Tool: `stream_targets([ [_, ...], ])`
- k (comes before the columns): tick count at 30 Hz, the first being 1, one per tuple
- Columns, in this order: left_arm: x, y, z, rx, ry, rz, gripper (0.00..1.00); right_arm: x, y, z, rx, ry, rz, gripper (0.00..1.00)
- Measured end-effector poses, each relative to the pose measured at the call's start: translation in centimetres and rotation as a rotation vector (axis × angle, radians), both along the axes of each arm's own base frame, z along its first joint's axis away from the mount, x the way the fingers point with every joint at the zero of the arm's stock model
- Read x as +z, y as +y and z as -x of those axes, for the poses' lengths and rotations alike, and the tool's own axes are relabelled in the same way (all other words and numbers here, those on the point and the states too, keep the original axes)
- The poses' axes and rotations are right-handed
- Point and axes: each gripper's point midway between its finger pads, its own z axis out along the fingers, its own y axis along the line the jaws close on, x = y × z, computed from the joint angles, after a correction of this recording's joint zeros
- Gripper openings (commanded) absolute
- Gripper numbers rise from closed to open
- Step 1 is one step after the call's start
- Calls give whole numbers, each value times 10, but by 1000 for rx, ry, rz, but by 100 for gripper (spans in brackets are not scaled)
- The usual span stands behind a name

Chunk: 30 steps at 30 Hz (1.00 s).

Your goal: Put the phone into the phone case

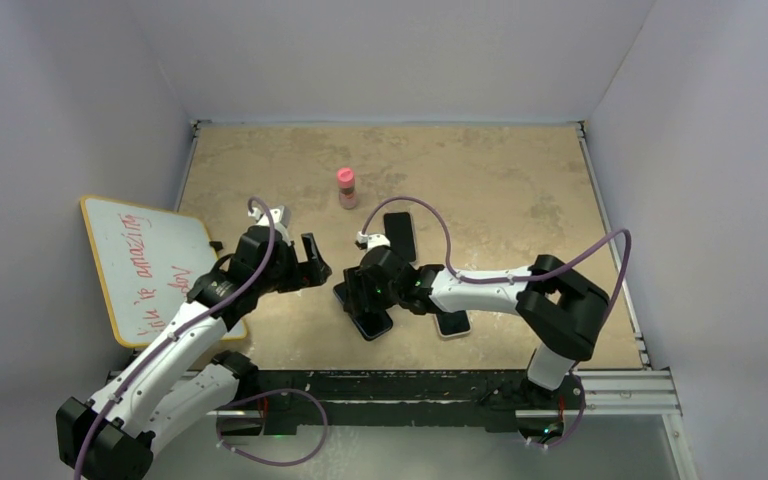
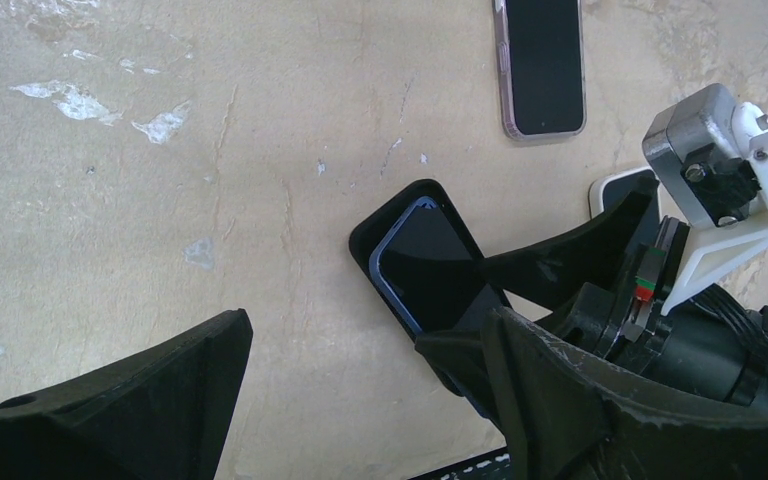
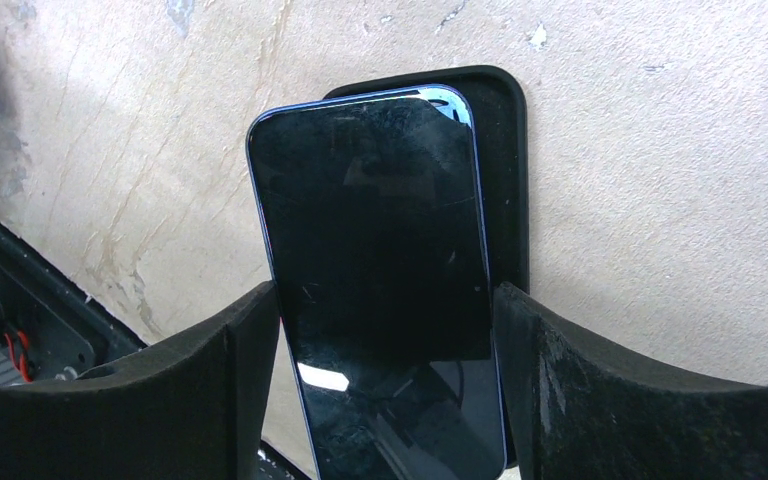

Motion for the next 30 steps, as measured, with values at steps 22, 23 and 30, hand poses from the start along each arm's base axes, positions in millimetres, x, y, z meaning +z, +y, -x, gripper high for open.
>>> stream_targets([
  [22,-35,-21,12,-77,128,60,82,39,-1,0,-11,-39,-75,71],
  [23,-40,-23,13,-82,140,65,81,44,-4,1,-12,-45,-84,69],
  [30,-72,-32,27,-102,235,117,78,42,-19,3,-24,-47,-72,60],
])
